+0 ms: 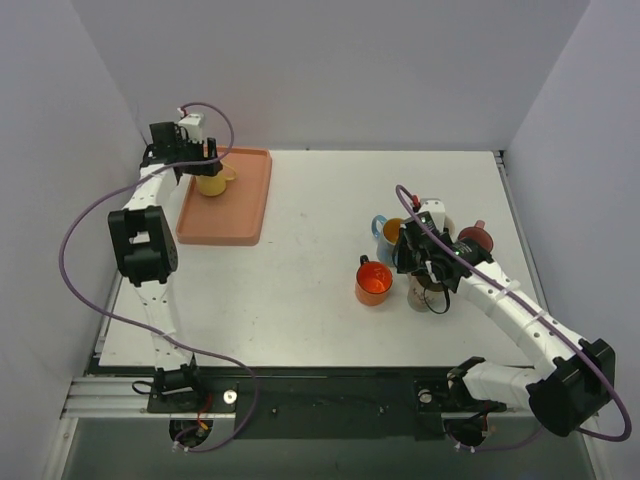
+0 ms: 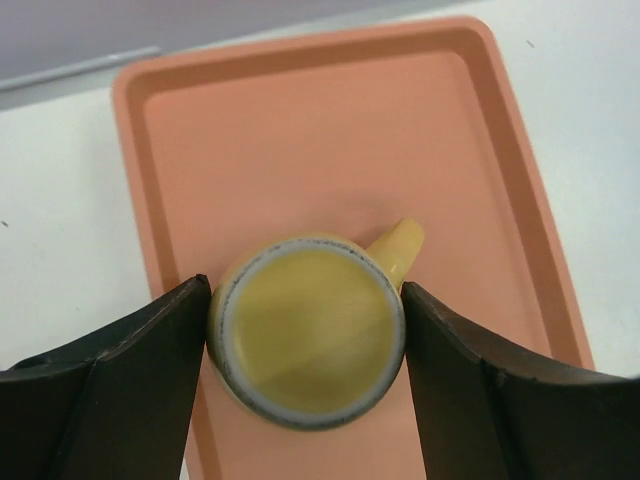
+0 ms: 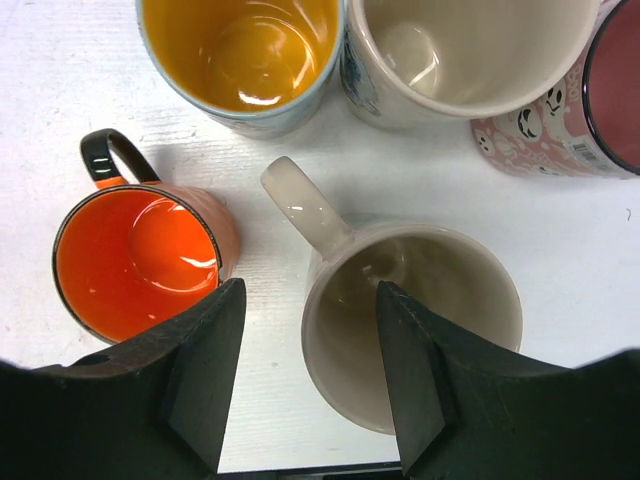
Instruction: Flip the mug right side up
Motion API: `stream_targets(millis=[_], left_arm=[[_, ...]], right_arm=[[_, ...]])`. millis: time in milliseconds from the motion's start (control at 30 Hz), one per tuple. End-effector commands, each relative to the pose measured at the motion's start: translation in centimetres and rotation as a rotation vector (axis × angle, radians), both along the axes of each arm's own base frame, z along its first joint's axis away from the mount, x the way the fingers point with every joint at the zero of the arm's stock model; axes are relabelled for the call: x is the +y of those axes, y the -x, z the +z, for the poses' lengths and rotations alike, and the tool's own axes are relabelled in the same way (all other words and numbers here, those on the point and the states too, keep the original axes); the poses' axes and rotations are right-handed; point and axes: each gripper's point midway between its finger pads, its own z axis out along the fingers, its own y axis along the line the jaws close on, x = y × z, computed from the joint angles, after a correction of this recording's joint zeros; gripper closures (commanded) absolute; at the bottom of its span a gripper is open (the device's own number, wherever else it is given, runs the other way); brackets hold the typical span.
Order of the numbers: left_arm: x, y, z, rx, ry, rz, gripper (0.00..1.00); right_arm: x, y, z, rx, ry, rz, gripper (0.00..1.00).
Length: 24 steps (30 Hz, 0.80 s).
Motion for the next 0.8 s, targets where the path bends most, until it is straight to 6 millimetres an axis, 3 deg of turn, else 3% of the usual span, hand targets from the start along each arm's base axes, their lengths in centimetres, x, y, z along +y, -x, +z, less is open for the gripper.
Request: stream_targets(millis=[0,67,133,267,333,400,433,467,500,533,767], left_arm=[[-3.4,4.1,9.0,-0.198,-0.053,-0.269,1.00],[-4.4,7.2,5.8,-0.133,-0.049,-0.353,1.00],[-4.6,8.9,4.4,-0.122,-0.058,-0.400,1.00],[-4.6,10.8,2.4,-0.115,-0.068,-0.470,1.00],[-4.6,11.2,2.5,-0.125,-0.052,-0.500,1.00],[-4.5,11.3,2.8,-0.127,-0.044,-0.506,0.78],[-4.4,11.3,2.9,-0.127,-0.045,-0.508,0.54],[-4.2,11.2,3.3,-0.130,-0.052,-0.512,0.44],[-4.0,11.2,3.6,-0.130,-0.058,-0.512,0.22],[-3.9,11.3,3.8,-0.122,-0.078,-0.524,0.17],[-3.2,12.2,7.2,-0.193,-0.253,-0.627,0.13]], right_arm=[[0.5,0.0,2.4,-0.033,0.009,0.083,0.49],[0.9,-0.1,2.5,-0.033,0.015,0.102,0.49],[1.0,-0.2,2.5,-0.035,0.020,0.107,0.49],[1.7,-0.4,3.0,-0.054,0.006,0.126,0.49],[1.9,-0.4,3.3,-0.062,0.000,0.129,0.48],[2.0,-0.4,3.4,-0.072,-0.008,0.128,0.49],[2.1,-0.3,3.5,-0.075,-0.015,0.131,0.48],[2.1,-0.2,3.4,-0.076,-0.016,0.128,0.48],[2.2,-0.2,3.4,-0.079,-0.022,0.130,0.48],[2.2,-0.2,3.4,-0.081,-0.024,0.129,0.48],[2.8,-0.3,3.5,-0.087,-0.050,0.142,0.48]])
